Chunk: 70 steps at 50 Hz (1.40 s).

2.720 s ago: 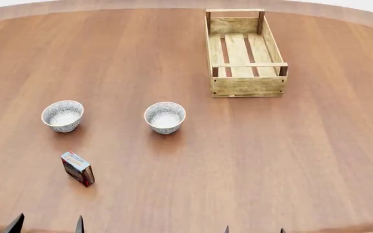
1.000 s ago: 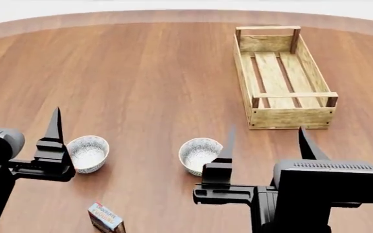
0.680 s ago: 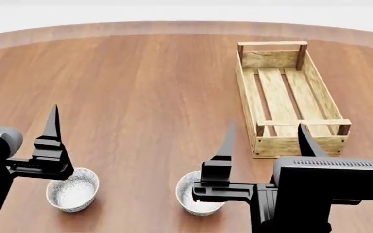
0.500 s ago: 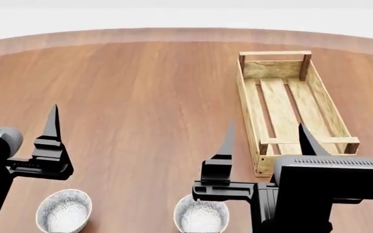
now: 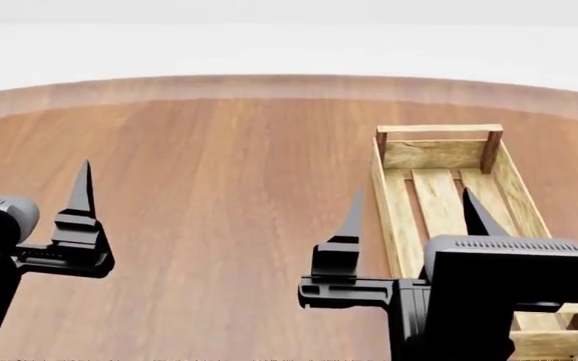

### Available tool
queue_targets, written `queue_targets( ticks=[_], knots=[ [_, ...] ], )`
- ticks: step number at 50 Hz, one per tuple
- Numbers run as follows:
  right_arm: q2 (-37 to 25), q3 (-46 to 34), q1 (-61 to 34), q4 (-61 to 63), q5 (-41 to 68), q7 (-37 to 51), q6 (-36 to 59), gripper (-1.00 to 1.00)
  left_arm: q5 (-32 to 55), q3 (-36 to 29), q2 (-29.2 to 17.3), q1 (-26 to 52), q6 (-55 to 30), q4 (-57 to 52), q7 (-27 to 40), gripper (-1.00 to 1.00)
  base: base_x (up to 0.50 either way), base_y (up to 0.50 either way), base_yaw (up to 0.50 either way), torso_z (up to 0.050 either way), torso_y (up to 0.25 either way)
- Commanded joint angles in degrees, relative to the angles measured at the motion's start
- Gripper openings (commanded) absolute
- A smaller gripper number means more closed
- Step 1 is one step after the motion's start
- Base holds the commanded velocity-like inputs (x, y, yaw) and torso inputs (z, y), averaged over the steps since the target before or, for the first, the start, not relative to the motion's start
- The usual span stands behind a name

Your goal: Stack the right bowl on the left bowl and place them in the tray.

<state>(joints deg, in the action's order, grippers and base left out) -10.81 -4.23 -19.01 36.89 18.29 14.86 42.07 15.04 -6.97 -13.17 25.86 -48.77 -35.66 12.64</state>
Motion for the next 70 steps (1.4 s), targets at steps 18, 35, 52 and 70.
queue_targets(
  ticks=[18,35,52,70],
  knots=[
    [-0.81,0.31,-1.72,-0.53,3.03,0.59,3.60,1.00,0.86,0.07,-0.54,-0.11,0.85,0.38,0.56,1.00,0.09,0.00,0.00,0.000,0.000],
    [-0.16,9.34,-19.84,-0.05,16.56,4.49,40.64,1.00,1.52,0.31,-0.94,0.37,0.01,0.03,1.15,1.00,0.00,0.00,0.00,0.000,0.000],
    [-7.04,8.84,-22.86,-12.11,43.15,22.64,47.59,1.00,2.11,0.52,-1.32,0.34,-0.15,0.07,1.54,1.00,0.00,0.00,0.00,0.000,0.000],
    [-11.79,4.78,-19.41,-16.80,54.45,29.93,45.58,1.00,2.52,0.51,-1.64,0.23,0.15,0.40,1.96,1.00,0.00,0.00,0.00,0.000,0.000]
  ],
)
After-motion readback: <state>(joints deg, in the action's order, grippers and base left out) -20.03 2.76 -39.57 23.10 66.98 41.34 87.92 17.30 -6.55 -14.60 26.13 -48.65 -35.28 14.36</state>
